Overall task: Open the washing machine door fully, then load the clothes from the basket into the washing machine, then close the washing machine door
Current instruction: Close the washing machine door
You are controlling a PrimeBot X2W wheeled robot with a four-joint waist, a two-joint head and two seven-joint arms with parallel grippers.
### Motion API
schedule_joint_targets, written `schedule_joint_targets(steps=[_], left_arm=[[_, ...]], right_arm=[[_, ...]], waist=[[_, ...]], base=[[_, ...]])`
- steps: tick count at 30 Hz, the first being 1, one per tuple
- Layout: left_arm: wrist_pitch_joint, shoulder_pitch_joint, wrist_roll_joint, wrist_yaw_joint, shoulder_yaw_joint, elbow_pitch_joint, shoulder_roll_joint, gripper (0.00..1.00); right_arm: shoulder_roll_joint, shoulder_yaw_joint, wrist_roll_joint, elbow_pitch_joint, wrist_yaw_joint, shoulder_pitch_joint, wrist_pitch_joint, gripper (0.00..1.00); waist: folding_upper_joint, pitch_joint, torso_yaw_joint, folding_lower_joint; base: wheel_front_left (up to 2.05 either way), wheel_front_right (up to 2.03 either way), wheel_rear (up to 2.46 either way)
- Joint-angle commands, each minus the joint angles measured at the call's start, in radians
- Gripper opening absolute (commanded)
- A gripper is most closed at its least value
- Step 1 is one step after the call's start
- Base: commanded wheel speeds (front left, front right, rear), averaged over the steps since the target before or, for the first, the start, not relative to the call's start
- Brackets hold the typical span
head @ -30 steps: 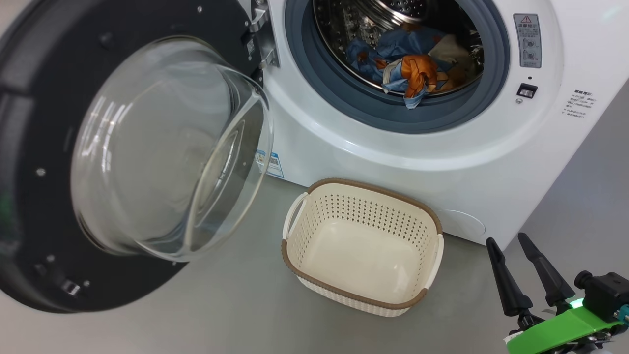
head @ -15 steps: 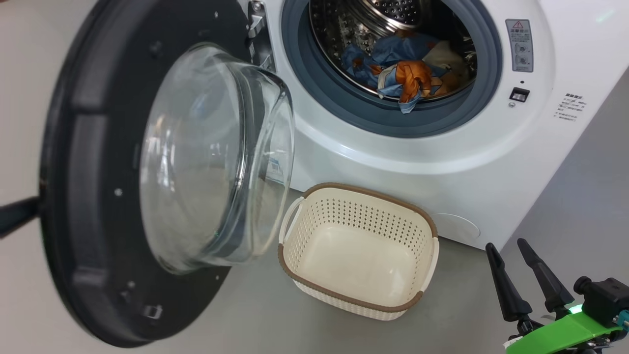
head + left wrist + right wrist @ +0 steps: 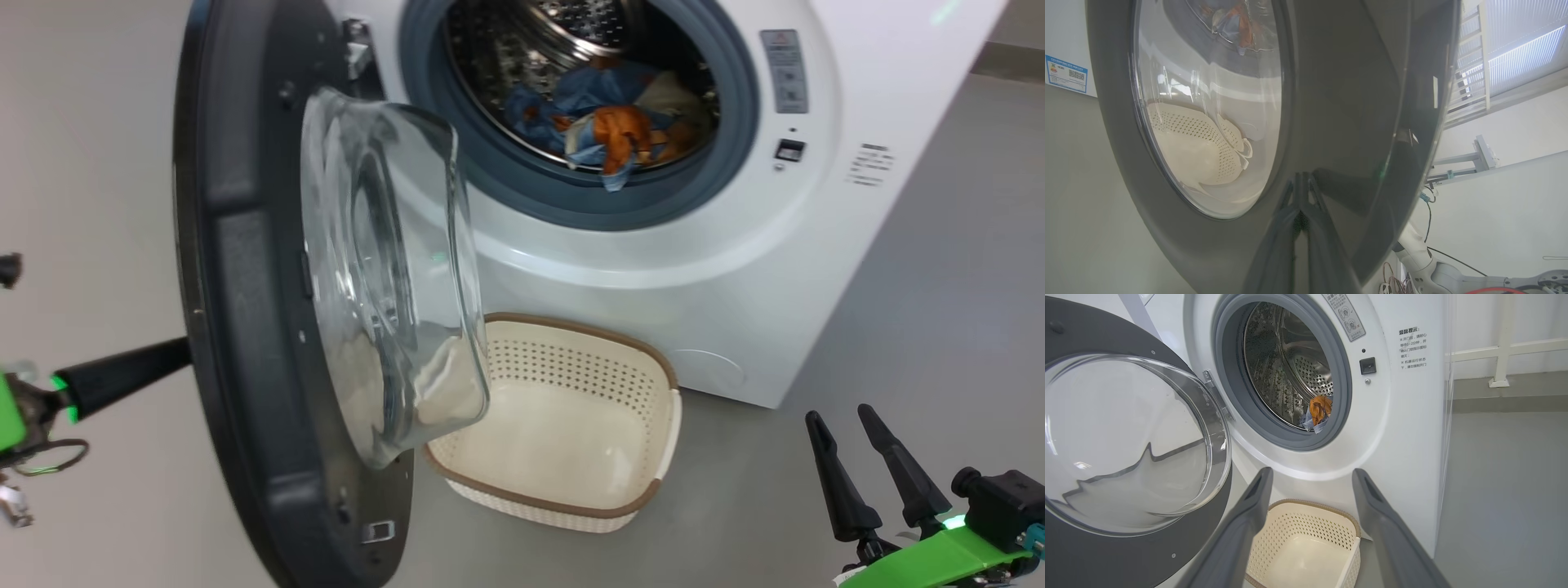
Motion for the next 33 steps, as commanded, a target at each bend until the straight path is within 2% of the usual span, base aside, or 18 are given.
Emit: schedule_joint_targets(steps=[1,13,22,33], left_arm=[[0.0,-0.051,0.004,-0.004,0.033,-0.035,0.027,0.0],[-0.014,-0.179,0.073,-0.004,-0.069,0.014,-0.049,0.0],[-0.084,-0.268,0.108,-0.004,-0.106,0.06,-0.099,0.0],[-0.176,-0.333,0.15,-0.004,-0.129,0.125,-0.11,0.0]], right_arm=[[-0.008,0.011,-0.006,-0.027,0.002,-0.006,-0.005,1.0],[0.027,0.004,-0.01,-0.034,0.002,-0.024,-0.005,1.0],[0.047,-0.006,-0.012,-0.036,0.002,-0.042,-0.005,1.0],[0.072,-0.018,-0.017,-0.042,0.002,-0.057,-0.005,1.0]], waist=[[-0.0001,-0.001,-0.037,0.0],[-0.0001,0.031,-0.19,0.0],[-0.0001,0.059,-0.302,0.0],[-0.0001,0.083,-0.425,0.0]], base=[[0.0,0.0,0.0],[0.0,0.0,0.0],[0.0,0.0,0.0],[0.0,0.0,0.0]])
